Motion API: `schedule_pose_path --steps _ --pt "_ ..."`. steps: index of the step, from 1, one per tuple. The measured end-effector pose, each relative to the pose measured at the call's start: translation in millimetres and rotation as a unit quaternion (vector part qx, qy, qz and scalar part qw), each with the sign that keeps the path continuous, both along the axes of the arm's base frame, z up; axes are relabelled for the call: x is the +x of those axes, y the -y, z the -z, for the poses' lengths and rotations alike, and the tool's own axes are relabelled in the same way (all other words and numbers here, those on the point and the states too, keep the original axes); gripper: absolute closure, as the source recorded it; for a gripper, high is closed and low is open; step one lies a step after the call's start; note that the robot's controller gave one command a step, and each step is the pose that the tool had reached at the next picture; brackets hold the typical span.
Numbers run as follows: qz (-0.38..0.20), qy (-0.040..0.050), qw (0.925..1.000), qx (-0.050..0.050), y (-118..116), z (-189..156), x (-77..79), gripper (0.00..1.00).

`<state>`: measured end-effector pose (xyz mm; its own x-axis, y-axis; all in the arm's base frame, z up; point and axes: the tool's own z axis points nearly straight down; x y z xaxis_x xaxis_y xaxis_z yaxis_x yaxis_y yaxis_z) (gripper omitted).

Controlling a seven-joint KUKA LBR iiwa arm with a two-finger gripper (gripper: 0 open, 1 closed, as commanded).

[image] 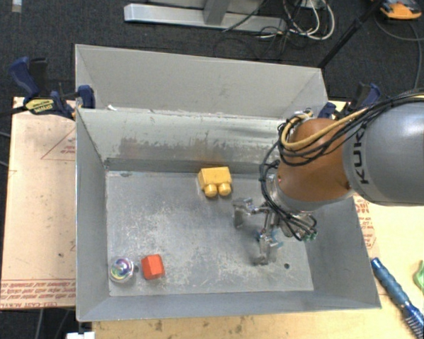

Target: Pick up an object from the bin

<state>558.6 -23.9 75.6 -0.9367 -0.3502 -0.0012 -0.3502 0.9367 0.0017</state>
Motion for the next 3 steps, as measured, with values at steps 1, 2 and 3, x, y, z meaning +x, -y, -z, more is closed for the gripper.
schedule_pose_path --steps 1,2,3 --pt "-0.018 0.0029 0.9998 -0.003 81.7 -15.3 23.8 0.0" --pt "-0.031 -0.0022 0.9995 0.001 57.6 4.4 -22.8 0.0" --pt "-0.03 -0.0001 0.9995 0.0 58.3 3.5 -20.8 1.0"
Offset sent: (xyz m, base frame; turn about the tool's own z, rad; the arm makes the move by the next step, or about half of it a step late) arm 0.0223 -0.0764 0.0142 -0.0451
